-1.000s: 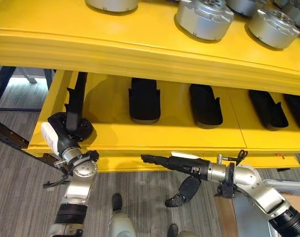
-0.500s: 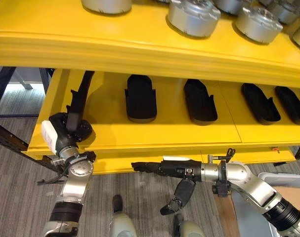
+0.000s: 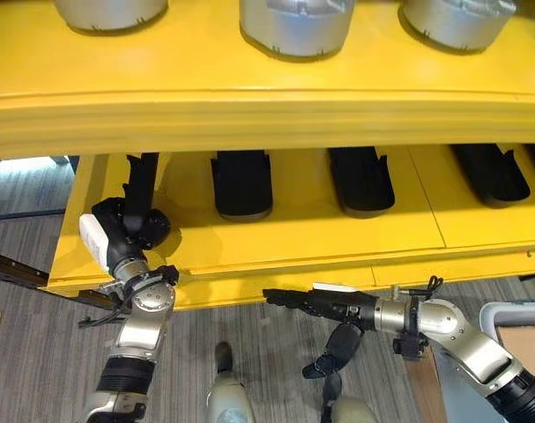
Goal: Move parts from the plastic box to the shelf.
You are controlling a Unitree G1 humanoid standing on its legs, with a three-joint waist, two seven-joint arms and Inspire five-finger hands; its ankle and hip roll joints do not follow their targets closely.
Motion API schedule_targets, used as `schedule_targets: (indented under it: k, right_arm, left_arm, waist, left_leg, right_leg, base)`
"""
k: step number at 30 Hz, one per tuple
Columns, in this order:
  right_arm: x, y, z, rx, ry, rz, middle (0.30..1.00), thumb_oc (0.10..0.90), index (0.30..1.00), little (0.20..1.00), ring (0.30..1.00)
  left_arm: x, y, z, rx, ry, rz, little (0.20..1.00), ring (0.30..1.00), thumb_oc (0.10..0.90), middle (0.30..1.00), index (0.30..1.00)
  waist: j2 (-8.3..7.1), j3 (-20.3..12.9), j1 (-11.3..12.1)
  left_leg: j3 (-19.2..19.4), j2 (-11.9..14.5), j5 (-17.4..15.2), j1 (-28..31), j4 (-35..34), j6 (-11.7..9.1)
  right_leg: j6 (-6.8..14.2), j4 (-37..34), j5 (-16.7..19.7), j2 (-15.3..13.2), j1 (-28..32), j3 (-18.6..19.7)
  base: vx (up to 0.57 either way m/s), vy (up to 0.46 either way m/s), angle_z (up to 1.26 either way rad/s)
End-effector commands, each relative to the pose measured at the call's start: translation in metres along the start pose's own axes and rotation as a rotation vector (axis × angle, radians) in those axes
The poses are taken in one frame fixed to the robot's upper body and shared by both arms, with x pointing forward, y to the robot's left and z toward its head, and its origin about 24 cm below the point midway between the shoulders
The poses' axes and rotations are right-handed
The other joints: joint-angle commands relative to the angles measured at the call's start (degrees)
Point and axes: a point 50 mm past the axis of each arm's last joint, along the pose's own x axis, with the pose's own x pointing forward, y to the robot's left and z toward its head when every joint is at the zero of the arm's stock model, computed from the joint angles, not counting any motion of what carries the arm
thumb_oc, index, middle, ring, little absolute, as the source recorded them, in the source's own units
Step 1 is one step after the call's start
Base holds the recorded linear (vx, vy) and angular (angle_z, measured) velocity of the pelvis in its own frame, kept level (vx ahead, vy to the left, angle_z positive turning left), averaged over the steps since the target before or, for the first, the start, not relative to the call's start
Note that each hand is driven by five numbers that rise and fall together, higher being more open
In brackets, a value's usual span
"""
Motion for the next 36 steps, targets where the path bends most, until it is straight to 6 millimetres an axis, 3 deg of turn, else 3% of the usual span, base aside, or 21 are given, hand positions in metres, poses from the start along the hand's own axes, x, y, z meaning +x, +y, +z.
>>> schedule_targets:
  k: [1,5,7,9,10,12,13,14,15,17,21,27,31,32,35,36]
  right_arm:
    - [0.002,0.006,0.040,-0.098,-0.223,0.039,1.000,0.900,1.000,1.000,1.000]
    - [-0.001,0.002,0.051,-0.112,-0.292,0.079,1.000,0.900,1.000,1.000,1.000]
    - [0.001,-0.003,0.059,-0.082,-0.334,0.090,1.000,0.900,1.000,1.000,1.000]
    - [0.004,-0.009,0.064,-0.073,-0.352,0.078,1.000,0.900,1.000,1.000,1.000]
    - [0.006,-0.012,0.066,-0.065,-0.359,0.078,1.000,0.900,1.000,1.000,1.000]
    - [0.006,-0.017,0.072,-0.023,-0.388,0.062,1.000,0.900,1.000,1.000,1.000]
    - [0.006,-0.017,0.073,-0.016,-0.393,0.060,1.000,0.900,1.000,1.000,1.000]
    - [0.007,-0.017,0.075,-0.005,-0.404,0.084,1.000,0.900,1.000,1.000,1.000]
    - [0.005,-0.015,0.075,0.019,-0.418,0.103,1.000,0.900,1.000,1.000,1.000]
    - [0.001,-0.009,0.074,0.093,-0.478,0.125,1.000,0.900,1.000,1.000,1.000]
    - [0.007,0.004,0.070,0.129,-0.558,0.203,1.000,0.900,1.000,1.000,1.000]
    - [0.016,0.008,0.088,0.102,-0.621,0.287,1.000,0.900,1.000,1.000,1.000]
    - [0.016,0.008,0.088,0.102,-0.622,0.287,1.000,0.900,1.000,1.000,1.000]
    - [0.020,0.009,0.096,0.083,-0.623,0.329,1.000,0.900,1.000,1.000,1.000]
    - [0.023,0.009,0.101,0.064,-0.602,0.357,1.000,0.900,1.000,1.000,1.000]
    - [0.027,0.009,0.106,0.052,-0.602,0.381,1.000,0.900,1.000,1.000,1.000]
  left_arm:
    - [0.026,0.019,0.054,-0.090,-0.268,0.153,0.300,0.300,0.400,0.300,0.300]
    - [0.032,0.025,0.054,-0.082,-0.268,0.202,0.300,0.300,0.400,0.300,0.300]
    - [0.036,0.030,0.045,-0.065,-0.239,0.230,0.300,0.300,0.400,0.300,0.300]
    - [0.038,0.033,0.041,-0.063,-0.224,0.243,0.300,0.300,0.400,0.300,0.300]
    - [0.039,0.035,0.038,-0.056,-0.218,0.246,0.300,0.300,0.400,0.300,0.300]
    - [0.038,0.035,0.031,-0.043,-0.204,0.231,0.300,0.300,0.400,0.300,0.300]
    - [0.037,0.035,0.030,-0.044,-0.208,0.230,0.300,0.300,0.400,0.300,0.300]
    - [0.037,0.039,0.031,-0.026,-0.231,0.242,0.300,0.300,0.400,0.300,0.300]
    - [0.036,0.040,0.033,-0.015,-0.240,0.240,0.300,0.300,0.400,0.300,0.300]
    - [0.034,0.036,0.039,0.006,-0.260,0.204,0.300,0.300,0.400,0.300,0.300]
    - [0.032,0.026,0.059,0.038,-0.348,0.191,0.300,0.300,0.400,0.300,0.300]
    - [0.047,0.024,0.092,0.057,-0.434,0.186,0.300,0.300,0.400,0.300,0.300]
    - [0.048,0.024,0.092,0.057,-0.435,0.186,0.300,0.300,0.400,0.300,0.300]
    - [0.051,0.024,0.098,0.054,-0.460,0.179,0.300,0.300,0.400,0.300,0.300]
    - [0.057,0.024,0.108,0.031,-0.474,0.183,0.300,0.300,0.400,0.300,0.300]
    - [0.061,0.024,0.122,-0.004,-0.496,0.196,0.300,0.300,0.400,0.300,0.300]
  waist:
    - [-3.04,-7.1,-0.4]
    - [-2.94,-6.8,-0.2]
    - [-2.47,-6.3,0.6]
    - [-2.26,-5.5,1.7]
    - [-1.87,-5.2,1.7]
    - [-0.44,-5.0,0.3]
    - [-0.14,-5.0,-0.1]
    - [0.74,-5.2,-0.9]
    - [1.29,-5.3,-1.4]
    - [1.47,-5.2,-1.7]
    - [0.07,-4.0,-1.0]
    - [-0.94,-1.5,-0.4]
    - [-0.94,-1.5,-0.4]
    - [-0.61,0.7,0.0]
    - [-0.35,2.2,-0.2]
    - [-0.09,4.2,-0.4]
  left_leg:
    - [-0.9,1.3,-1.6,-6.0,4.8,-0.5]
    - [-1.4,0.7,-3.1,-6.9,7.7,0.1]
    - [-4.7,-0.5,-4.4,-7.8,11.8,0.4]
    - [-11.1,-1.0,-3.3,-10.0,16.2,-0.4]
    - [-11.6,0.2,-3.1,-9.5,16.5,-0.7]
    - [-10.6,5.5,-0.4,-6.5,15.4,-1.6]
    - [-10.7,6.2,-0.5,-5.9,15.1,-1.6]
    - [-9.4,6.9,-3.9,-2.5,12.4,-0.9]
    - [-8.0,7.0,-4.8,-1.0,11.0,-0.4]
    - [-7.3,6.5,-5.8,-0.6,10.6,-0.4]
    - [-8.2,6.5,-6.1,-2.1,11.6,-1.3]
    - [-8.8,9.2,-3.0,-5.5,9.9,-3.0]
    - [-8.8,9.2,-3.0,-5.6,10.0,-3.0]
    - [-10.0,9.3,-2.6,-7.3,10.9,-2.9]
    - [-11.2,9.2,-2.9,-9.9,13.0,-3.0]
    - [-12.1,9.1,-2.8,-12.1,14.3,-3.0]
  right_leg:
    - [-2.2,3.9,-3.2,-1.9,0.1,0.8]
    - [-3.0,6.2,-4.7,-1.4,-0.3,1.8]
    - [-3.9,8.4,-5.9,-1.3,-0.2,3.8]
    - [-4.4,8.6,-5.9,-1.1,-0.1,6.6]
    - [-4.6,9.3,-6.1,-1.0,-0.3,7.2]
    - [-4.5,12.2,-6.9,-1.6,-1.6,7.8]
    - [-4.3,12.9,-7.0,-2.0,-2.1,8.1]
    - [-3.7,15.6,-7.3,-3.1,-4.4,9.1]
    - [-3.3,17.2,-7.7,-3.7,-5.5,9.2]
    - [-2.3,18.4,-7.7,-4.9,-6.7,9.5]
    - [-1.0,17.3,-6.6,-5.4,-6.8,8.7]
    - [-1.5,17.9,-6.9,-3.8,-10.1,7.5]
    - [-1.5,18.0,-6.9,-3.8,-10.1,7.5]
    - [-2.0,20.7,-7.7,-3.3,-12.7,8.3]
    - [-2.4,24.3,-8.8,-3.0,-15.8,9.3]
    - [-2.8,27.3,-9.5,-2.7,-18.9,10.1]
  base:
    - [0.00,-0.093,-0.02]
    - [0.00,-0.078,-0.02]
    - [0.06,-0.043,-0.02]
    - [0.01,0.077,-0.06]
    - [0.07,0.211,-0.24]
    - [0.07,0.327,-0.39]
    - [0.03,0.431,-0.29]
    - [0.04,0.410,-0.05]
    - [0.07,0.463,0.07]
    - [0.04,0.246,0.03]
    - [-0.01,-0.001,-0.04]
    - [-0.07,-0.080,0.17]
    - [-0.03,-0.019,0.09]
    - [-0.11,-0.053,0.02]
    - [-0.13,-0.015,-0.08]
    - [-0.19,0.009,0.06]
